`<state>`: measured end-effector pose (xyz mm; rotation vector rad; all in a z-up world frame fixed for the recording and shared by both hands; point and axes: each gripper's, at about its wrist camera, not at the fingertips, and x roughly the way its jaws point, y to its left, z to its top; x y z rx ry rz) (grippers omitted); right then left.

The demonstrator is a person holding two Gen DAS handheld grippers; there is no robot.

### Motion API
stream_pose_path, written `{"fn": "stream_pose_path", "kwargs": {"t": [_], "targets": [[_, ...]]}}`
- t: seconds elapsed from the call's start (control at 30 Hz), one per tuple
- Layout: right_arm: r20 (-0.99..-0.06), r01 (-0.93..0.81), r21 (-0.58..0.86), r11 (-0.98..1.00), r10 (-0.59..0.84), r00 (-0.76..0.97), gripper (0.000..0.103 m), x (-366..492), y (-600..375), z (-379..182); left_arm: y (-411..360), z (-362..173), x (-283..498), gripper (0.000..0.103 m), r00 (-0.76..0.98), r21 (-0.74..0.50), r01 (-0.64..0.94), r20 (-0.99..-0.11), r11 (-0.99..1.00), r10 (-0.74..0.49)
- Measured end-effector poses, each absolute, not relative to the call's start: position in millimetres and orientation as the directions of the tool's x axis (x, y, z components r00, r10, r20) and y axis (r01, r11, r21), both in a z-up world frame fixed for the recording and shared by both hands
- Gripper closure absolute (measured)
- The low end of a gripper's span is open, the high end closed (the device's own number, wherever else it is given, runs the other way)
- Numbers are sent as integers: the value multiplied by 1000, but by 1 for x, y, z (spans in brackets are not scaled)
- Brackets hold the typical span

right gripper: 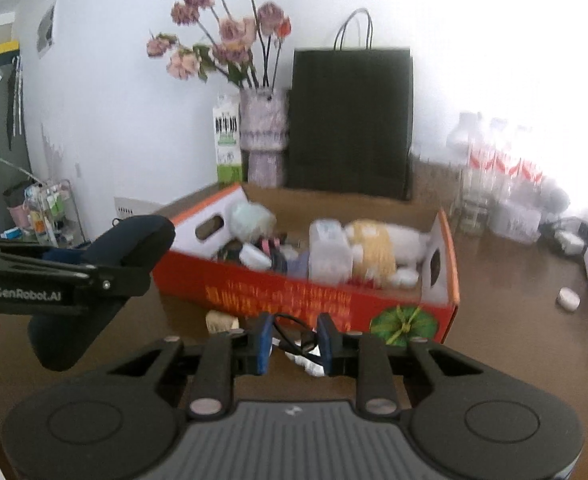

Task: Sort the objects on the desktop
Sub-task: 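Carry the case and cable over the box and lower them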

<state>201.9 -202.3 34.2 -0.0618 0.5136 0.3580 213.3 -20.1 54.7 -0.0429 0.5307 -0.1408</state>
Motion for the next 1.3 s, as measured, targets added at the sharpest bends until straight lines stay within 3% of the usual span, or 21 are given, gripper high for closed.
{"fn": "stream_pose_path", "kwargs": {"t": [0.33,0.87,1.3], "targets": [[-417,-290,-2,957,263,870,80,252,-213,75,-30,85,265,40,876,-57,132,-460,990,-143],[-502,-198,29,980,186,845,80,362,-228,30,-42,42,392,40,827,-22,85,-555,996,-83],[-565,-232,25,972,205,799,76,389,-223,1,-54,7,423,39,784,44,78,-620,996,-34]]}}
